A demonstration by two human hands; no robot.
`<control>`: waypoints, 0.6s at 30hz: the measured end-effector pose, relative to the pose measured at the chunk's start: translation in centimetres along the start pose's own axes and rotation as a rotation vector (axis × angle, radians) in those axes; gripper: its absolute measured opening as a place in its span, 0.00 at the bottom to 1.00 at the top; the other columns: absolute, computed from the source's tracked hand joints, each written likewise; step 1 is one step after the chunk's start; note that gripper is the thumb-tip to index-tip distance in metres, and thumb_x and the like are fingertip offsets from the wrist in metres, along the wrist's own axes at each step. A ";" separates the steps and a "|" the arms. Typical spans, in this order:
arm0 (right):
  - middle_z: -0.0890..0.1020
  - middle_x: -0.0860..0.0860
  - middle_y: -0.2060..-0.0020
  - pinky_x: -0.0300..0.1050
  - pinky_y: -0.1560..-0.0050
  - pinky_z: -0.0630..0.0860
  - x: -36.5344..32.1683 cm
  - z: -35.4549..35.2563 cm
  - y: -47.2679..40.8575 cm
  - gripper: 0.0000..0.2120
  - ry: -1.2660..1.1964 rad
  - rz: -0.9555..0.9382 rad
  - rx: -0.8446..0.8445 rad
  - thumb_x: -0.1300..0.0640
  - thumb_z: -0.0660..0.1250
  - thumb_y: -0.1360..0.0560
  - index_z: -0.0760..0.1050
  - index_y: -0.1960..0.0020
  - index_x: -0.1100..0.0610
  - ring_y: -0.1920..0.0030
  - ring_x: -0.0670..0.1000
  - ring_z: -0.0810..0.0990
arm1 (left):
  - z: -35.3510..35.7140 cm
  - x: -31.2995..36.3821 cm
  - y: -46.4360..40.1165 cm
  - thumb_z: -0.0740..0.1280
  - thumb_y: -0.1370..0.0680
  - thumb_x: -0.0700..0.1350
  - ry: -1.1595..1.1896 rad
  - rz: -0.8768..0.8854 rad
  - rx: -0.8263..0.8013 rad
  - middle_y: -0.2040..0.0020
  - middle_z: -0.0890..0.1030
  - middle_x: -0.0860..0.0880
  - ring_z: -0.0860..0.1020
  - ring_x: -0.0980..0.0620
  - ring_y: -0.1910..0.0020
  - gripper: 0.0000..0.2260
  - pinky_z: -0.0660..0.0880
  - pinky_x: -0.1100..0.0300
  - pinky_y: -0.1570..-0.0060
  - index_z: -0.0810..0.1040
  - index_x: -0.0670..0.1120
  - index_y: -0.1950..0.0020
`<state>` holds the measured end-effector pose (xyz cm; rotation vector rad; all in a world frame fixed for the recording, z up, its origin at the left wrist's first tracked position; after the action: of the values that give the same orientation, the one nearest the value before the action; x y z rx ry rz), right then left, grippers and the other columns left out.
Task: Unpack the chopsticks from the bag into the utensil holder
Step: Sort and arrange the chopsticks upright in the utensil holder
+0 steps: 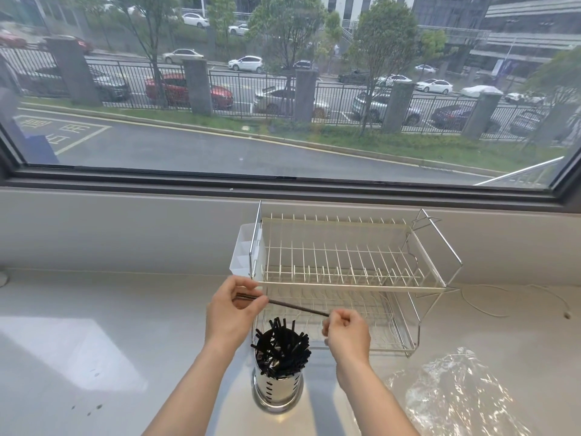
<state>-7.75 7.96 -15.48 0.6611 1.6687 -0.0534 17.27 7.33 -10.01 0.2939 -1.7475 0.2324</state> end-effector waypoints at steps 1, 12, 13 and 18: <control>0.85 0.52 0.60 0.55 0.50 0.81 0.3 0.2 0.1 0.07 0.085 -0.014 -0.034 0.59 0.65 0.23 0.81 0.55 0.52 0.57 0.54 0.83 | -0.2 -0.2 0.0 0.79 0.30 0.38 0.062 -0.032 0.011 0.58 0.87 0.50 0.86 0.50 0.57 0.14 0.82 0.55 0.51 0.79 0.52 0.51; 0.83 0.41 0.61 0.42 0.52 0.72 -0.8 1.1 -0.2 0.04 0.387 -0.188 -0.135 0.53 0.70 0.23 0.84 0.52 0.47 0.55 0.46 0.81 | -1.2 1.0 0.1 0.71 0.21 0.47 0.060 0.121 0.198 0.61 0.87 0.55 0.86 0.54 0.63 0.10 0.80 0.58 0.54 0.77 0.63 0.49; 0.83 0.40 0.61 0.42 0.52 0.72 -1.0 1.2 -0.2 0.04 0.385 -0.197 -0.140 0.53 0.70 0.22 0.84 0.52 0.47 0.56 0.45 0.81 | -1.6 1.1 0.1 0.71 0.21 0.47 0.078 0.130 0.240 0.61 0.87 0.55 0.86 0.54 0.64 0.09 0.80 0.60 0.56 0.77 0.62 0.49; 0.84 0.40 0.58 0.42 0.50 0.76 -1.2 2.7 0.1 0.07 0.444 -0.230 -0.212 0.51 0.69 0.22 0.85 0.48 0.47 0.54 0.44 0.82 | -2.1 1.7 -0.4 0.72 0.22 0.48 -0.073 0.235 0.250 0.62 0.86 0.54 0.84 0.59 0.62 0.09 0.78 0.65 0.58 0.78 0.61 0.47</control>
<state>-5.19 6.55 -14.94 0.3299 2.1376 0.1133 18.99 7.49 -7.91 0.2803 -1.8269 0.6198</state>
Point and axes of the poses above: each hand's wrist, its own y-axis away from the middle knuckle, its own z-axis out of the palm, x = y × z, the point moved 7 cm from there along -y, towards the middle knuckle
